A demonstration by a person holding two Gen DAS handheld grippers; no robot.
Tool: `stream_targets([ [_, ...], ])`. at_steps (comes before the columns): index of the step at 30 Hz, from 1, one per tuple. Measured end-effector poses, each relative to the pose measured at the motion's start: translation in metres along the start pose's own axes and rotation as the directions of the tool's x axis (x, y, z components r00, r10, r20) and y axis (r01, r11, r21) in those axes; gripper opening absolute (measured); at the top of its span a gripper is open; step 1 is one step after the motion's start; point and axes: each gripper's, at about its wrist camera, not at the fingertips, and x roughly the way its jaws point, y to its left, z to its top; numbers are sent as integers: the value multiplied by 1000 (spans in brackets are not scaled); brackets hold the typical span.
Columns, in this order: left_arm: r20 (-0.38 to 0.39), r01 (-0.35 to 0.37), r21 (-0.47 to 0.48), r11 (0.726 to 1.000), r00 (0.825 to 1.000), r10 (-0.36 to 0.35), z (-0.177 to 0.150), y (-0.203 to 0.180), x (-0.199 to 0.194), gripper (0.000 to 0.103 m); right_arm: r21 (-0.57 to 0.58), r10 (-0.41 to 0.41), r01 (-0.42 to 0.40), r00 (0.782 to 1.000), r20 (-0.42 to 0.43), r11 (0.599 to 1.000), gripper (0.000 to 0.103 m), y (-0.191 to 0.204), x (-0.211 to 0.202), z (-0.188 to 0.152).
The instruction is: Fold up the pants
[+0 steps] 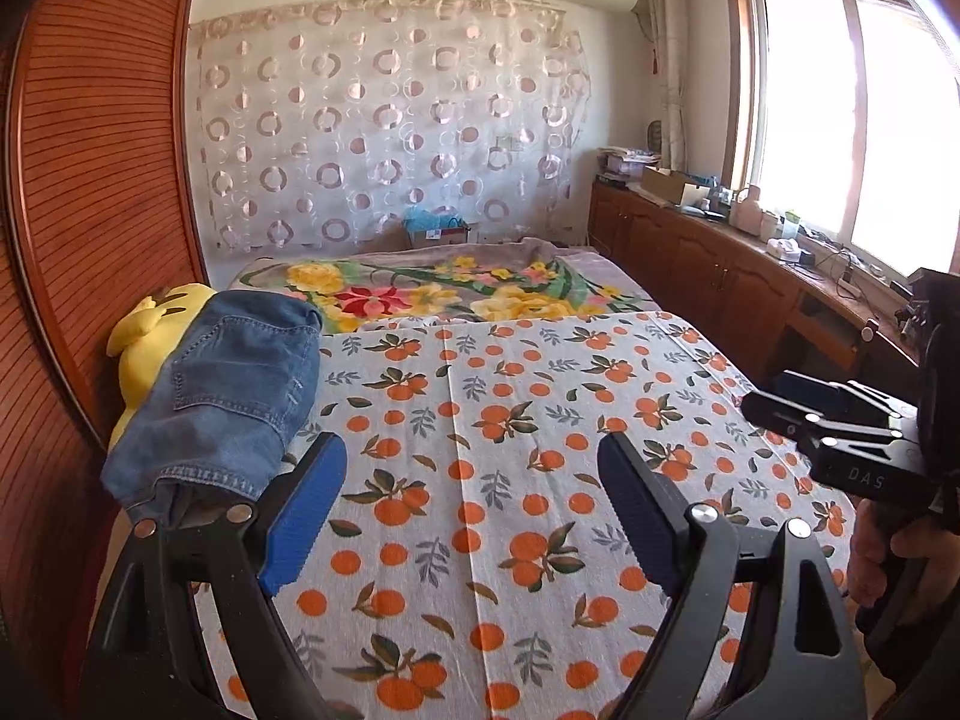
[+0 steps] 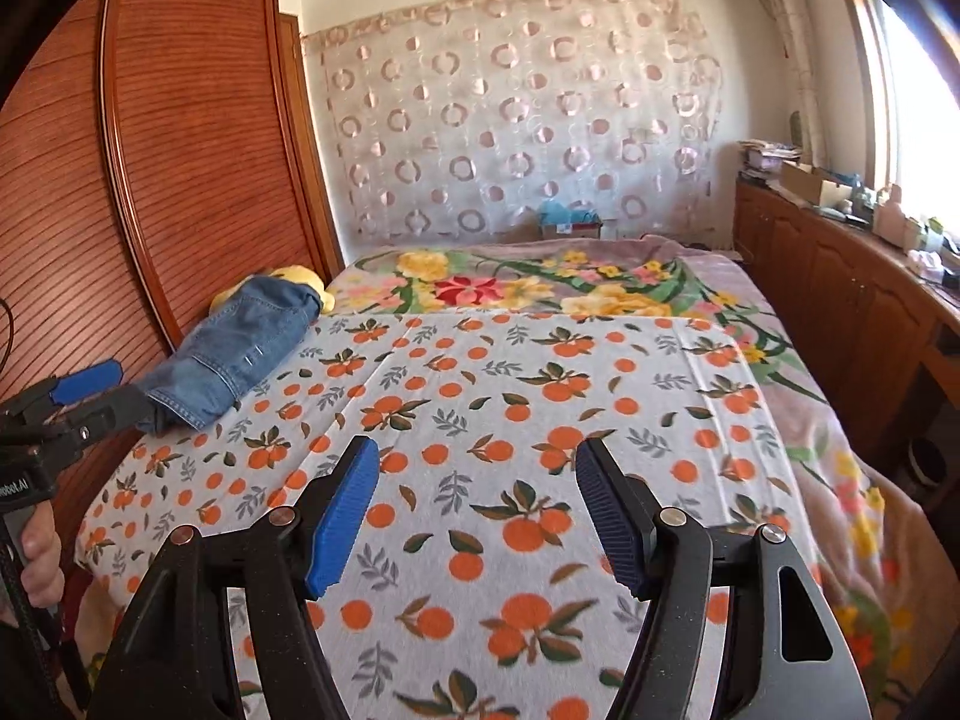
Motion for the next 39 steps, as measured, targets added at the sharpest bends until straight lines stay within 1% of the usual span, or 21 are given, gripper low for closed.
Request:
stream_targets([
  [7, 36, -12, 0, 1000, 999, 12, -1, -5, -32, 86, -18, -17, 18, 999, 34, 1000, 70, 10, -29, -2],
  [10, 56, -21, 5, 1000, 998, 21, -2, -6, -45, 86, -31, -20, 22, 998, 63, 999, 70, 17, -46, -5],
  [15, 82, -19, -5, 1000, 996, 20, -3, -3, -61, 86, -26, -31, 34, 996, 87, 999, 70, 19, -61, -12],
  [21, 97, -28, -5, 1000, 995, 28, -6, -3, -72, 86, -31, -48, 52, 993, 109, 998, 70, 20, -66, -16],
  [23, 104, -40, -4, 999, 994, 40, -7, -3, -75, 86, -37, -47, 51, 993, 108, 998, 70, 20, -65, -17],
  [39, 108, -40, -4, 999, 993, 41, -8, -4, -76, 86, -40, -41, 46, 992, 117, 998, 70, 17, -66, -20],
])
